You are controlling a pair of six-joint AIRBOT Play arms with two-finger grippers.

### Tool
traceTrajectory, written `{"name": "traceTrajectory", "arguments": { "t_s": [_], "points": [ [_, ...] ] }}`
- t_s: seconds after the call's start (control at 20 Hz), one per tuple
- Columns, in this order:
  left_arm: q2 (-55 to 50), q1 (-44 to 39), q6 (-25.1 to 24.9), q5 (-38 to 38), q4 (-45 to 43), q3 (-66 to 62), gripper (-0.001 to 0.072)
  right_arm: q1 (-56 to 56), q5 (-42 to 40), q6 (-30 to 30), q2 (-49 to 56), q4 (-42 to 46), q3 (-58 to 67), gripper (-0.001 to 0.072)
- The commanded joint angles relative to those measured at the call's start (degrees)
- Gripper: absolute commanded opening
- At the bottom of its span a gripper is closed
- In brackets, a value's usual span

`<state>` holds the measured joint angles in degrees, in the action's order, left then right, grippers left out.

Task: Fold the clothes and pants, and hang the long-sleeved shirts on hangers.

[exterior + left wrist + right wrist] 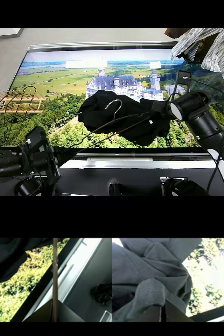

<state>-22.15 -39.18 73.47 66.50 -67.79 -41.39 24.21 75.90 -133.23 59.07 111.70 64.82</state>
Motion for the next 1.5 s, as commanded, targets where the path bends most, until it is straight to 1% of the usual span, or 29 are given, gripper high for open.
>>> {"name": "traceTrajectory", "arguments": {
  "t_s": [0.0, 0.1, 0.25, 0.45, 0.6, 0.75, 0.8, 1.0, 1.05, 1.25, 1.35, 1.45],
  "points": [
    [2.7, -0.2, 2.6, -0.3, -0.3, 0.0, 0.0015, 0.0, 0.6, -1.4, 0.0, 1.4, 0.0, 0.0025],
    [4.6, -0.2, 3.7, 0.2, -0.2, 0.0, 0.0014, 0.0, 0.0, -1.6, 0.0, 2.0, 0.0, 0.0025],
    [4.3, -0.2, 3.7, 3.8, 0.8, 0.1, 0.0016, 0.0, -1.1, -1.9, 0.0, 2.2, 0.0, 0.0025],
    [1.8, -0.4, 2.5, 3.8, 2.0, 0.2, 0.0016, 0.0, -1.1, -2.3, 0.0, 2.2, 0.0, 0.0025],
    [-3.1, -0.9, -2.6, -0.6, 3.2, 0.6, 0.0015, 0.0, -1.1, -2.2, 0.0, 1.7, 0.0, 0.0025],
    [-9.0, -0.9, -3.2, -8.1, 3.4, 0.6, 0.0015, 0.0, -1.0, -1.5, -0.3, 0.1, 0.0, 0.0025],
    [-11.0, -0.9, -4.9, -9.7, 4.3, 0.6, 0.0016, 0.0, -1.0, -1.6, -0.6, -0.1, 0.1, 0.0025],
    [-16.9, -0.9, -13.2, -13.1, 12.8, 0.6, 0.0015, 0.0, -1.3, -1.5, -1.5, -0.1, 0.3, 0.0024],
    [-17.5, -0.9, -14.4, -14.1, 14.6, 0.6, 0.0015, 0.0, -1.5, -1.2, -1.5, -0.1, 0.3, 0.0024],
    [-18.3, -0.9, -15.8, -15.3, 15.6, 0.5, 0.0016, 0.0, -2.9, -0.6, -1.5, -0.7, 1.6, 0.0024],
    [-19.5, -0.9, -17.0, -16.1, 16.0, 0.5, 0.0015, 0.0, -2.7, 1.7, -1.7, -2.3, 4.1, 0.0024],
    [-21.0, -0.9, -17.2, -19.7, 16.5, 0.5, 0.0016, 0.0, -1.6, 2.1, -1.9, -4.0, 6.8, 0.0024]
  ]
}}
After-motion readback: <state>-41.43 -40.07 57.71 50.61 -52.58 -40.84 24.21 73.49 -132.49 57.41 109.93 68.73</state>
